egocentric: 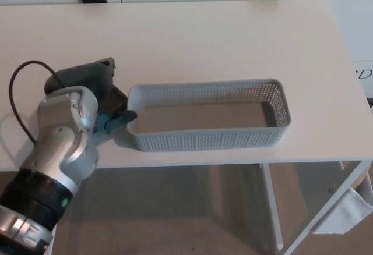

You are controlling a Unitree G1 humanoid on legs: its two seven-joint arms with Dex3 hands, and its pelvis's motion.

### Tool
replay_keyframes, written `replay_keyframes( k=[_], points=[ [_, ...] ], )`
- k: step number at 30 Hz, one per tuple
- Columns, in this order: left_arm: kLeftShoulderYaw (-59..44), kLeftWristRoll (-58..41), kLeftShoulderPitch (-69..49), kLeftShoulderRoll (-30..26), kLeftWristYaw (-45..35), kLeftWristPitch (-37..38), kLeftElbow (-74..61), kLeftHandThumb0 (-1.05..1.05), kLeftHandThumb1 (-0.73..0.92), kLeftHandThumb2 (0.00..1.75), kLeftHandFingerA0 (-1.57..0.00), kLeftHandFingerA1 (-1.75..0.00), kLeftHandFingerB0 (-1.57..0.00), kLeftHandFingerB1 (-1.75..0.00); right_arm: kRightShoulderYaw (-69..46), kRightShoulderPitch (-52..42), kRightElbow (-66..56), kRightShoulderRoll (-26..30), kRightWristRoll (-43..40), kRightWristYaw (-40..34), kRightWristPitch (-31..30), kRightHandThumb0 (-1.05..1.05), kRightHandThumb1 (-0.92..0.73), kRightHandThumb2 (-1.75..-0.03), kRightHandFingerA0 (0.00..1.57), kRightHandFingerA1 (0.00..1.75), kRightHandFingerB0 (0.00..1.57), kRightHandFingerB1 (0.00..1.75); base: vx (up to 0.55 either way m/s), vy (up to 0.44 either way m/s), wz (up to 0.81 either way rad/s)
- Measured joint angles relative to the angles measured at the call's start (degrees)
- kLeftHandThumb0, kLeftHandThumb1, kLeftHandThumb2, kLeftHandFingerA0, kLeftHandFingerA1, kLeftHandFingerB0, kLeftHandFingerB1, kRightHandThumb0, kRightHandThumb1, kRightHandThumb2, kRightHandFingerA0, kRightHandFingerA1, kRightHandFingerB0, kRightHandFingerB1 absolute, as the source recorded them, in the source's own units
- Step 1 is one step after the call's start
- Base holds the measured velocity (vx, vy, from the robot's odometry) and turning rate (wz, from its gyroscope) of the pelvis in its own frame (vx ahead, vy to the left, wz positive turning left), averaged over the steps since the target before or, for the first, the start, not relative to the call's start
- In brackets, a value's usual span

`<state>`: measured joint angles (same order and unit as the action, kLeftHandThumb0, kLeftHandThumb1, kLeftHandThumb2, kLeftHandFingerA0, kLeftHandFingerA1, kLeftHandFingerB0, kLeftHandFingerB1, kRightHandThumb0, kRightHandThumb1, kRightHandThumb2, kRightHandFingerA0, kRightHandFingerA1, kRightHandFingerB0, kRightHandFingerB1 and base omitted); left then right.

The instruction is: The robot walks towards a desk on which an eraser is kept on the left hand side and a container is kept on the right hand side. The robot picks up the eraser using its left hand and places it in the container.

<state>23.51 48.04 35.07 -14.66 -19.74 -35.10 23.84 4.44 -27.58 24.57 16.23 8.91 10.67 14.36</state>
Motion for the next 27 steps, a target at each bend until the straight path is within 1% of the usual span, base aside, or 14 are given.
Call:
replay_keyframes(
  k=[3, 9, 11, 17, 19, 22, 27],
  points=[
    [0.0, -0.2, 0.0, -1.1, 1.1, 0.5, 3.2, -0.85, 0.49, 0.87, 0.00, -0.11, 0.00, 0.00, 0.0, 0.0, 0.0, 0.0, 0.0, 0.0, -0.1, -0.44, -0.52, -0.55, 0.84, 0.54, 0.73, 0.49, 0.00, 0.000, 0.00],
    [-0.1, -0.7, -0.3, -2.9, 2.0, 1.0, 4.1, -0.80, 0.46, 0.85, 0.00, -0.13, 0.00, -0.06, 0.1, 0.0, -0.5, 0.0, 0.1, 0.1, -0.4, -0.44, -0.52, -0.55, 0.85, 0.54, 0.74, 0.50, 0.00, 0.000, 0.01],
    [-0.1, -0.7, -0.3, -3.7, 2.1, 1.0, 2.5, -0.80, 0.47, 0.87, -0.02, -0.15, -0.02, -0.07, 0.2, 0.0, -0.5, 0.1, 0.1, 0.1, -0.5, -0.44, -0.52, -0.55, 0.85, 0.54, 0.74, 0.50, 0.00, 0.000, 0.00],
    [0.3, -0.7, -0.3, -6.0, 1.8, 1.0, -3.2, -0.77, 0.45, 0.86, 0.00, -0.16, 0.00, -0.10, 0.3, -0.1, -0.1, 0.2, 0.1, 0.1, -0.6, -0.45, -0.52, -0.55, 0.86, 0.55, 0.74, 0.50, 0.00, 0.000, 0.00],
    [0.5, -0.7, -0.4, -6.3, 1.6, 1.0, -4.6, -0.76, 0.44, 0.86, 0.00, -0.16, 0.00, -0.11, 0.4, -0.3, 0.1, 0.3, 0.1, 0.2, -0.6, -0.44, -0.52, -0.55, 0.84, 0.54, 0.73, 0.50, 0.00, 0.000, 0.00],
    [0.6, -0.7, -0.9, -6.3, 1.4, 1.0, -5.7, -0.77, 0.45, 0.86, -0.03, -0.16, -0.04, -0.10, 0.5, -0.7, -0.1, 0.3, 0.1, 0.2, -0.6, -0.44, -0.51, -0.55, 0.84, 0.54, 0.74, 0.50, 0.00, 0.000, 0.00],
    [0.9, -0.7, -1.7, -6.0, 1.2, 0.9, -6.0, -0.77, 0.45, 0.85, -0.01, -0.15, -0.01, -0.10, 0.7, -0.8, 0.1, 0.3, 0.1, 0.2, -0.6, -0.43, -0.52, -0.55, 0.83, 0.54, 0.72, 0.49, 0.00, 0.000, 0.00]
  ],
)
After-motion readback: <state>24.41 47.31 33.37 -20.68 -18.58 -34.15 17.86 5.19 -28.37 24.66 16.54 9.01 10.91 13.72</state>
